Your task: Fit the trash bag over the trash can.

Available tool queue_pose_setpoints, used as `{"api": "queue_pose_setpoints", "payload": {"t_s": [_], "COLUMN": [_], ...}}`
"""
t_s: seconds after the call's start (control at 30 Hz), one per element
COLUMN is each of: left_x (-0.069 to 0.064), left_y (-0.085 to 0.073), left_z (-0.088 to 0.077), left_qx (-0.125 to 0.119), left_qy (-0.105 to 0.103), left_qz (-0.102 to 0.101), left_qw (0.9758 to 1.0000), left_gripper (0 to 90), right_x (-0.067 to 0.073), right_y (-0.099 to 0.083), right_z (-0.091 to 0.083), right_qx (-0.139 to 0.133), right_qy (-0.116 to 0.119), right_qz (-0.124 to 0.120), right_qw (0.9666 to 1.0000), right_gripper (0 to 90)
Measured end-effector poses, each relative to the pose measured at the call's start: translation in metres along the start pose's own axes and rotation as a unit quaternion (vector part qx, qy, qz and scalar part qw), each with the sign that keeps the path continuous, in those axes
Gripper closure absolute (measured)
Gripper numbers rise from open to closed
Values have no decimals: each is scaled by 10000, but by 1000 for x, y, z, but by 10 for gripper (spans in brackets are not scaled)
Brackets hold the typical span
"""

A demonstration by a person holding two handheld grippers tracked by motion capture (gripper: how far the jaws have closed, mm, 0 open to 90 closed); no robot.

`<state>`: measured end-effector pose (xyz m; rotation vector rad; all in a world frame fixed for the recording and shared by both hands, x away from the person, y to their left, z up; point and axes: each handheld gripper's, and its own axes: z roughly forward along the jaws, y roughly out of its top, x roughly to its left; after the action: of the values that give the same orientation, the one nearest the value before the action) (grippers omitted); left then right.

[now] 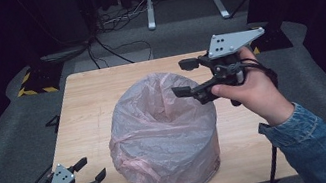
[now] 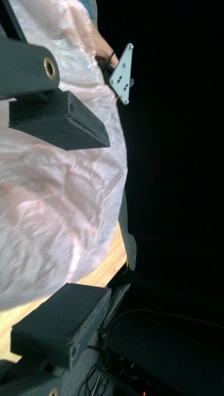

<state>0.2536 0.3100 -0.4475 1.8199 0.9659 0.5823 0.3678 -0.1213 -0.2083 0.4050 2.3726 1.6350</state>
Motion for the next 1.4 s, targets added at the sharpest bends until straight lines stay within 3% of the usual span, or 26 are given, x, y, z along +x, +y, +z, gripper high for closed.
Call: {"api": "queue_pose_setpoints", "payload": {"t_s": [0.43, 0.93, 1.23, 1.4], "left_x": [-2, 0, 1, 2], "left_y": [0, -2, -2, -3], "left_z": [1, 2, 2, 1], "left_qx": [11, 28, 32, 19], "left_qy": [-17, -11, -15, -12], "left_qz": [2, 1, -8, -27], "left_qw": [10000, 10000, 10000, 10000], "left_gripper": [238, 237, 236, 237], "right_x": [18, 26, 25, 17], "right_y": [12, -1, -17, -28], "right_z": [37, 72, 98, 112], "right_qx": [188, 587, 989, 1375], "right_qy": [130, 188, 96, 30], "right_qz": [-62, -21, -82, -201], "right_qw": [9997, 9981, 9950, 9903], "right_gripper": [234, 234, 203, 163]}}
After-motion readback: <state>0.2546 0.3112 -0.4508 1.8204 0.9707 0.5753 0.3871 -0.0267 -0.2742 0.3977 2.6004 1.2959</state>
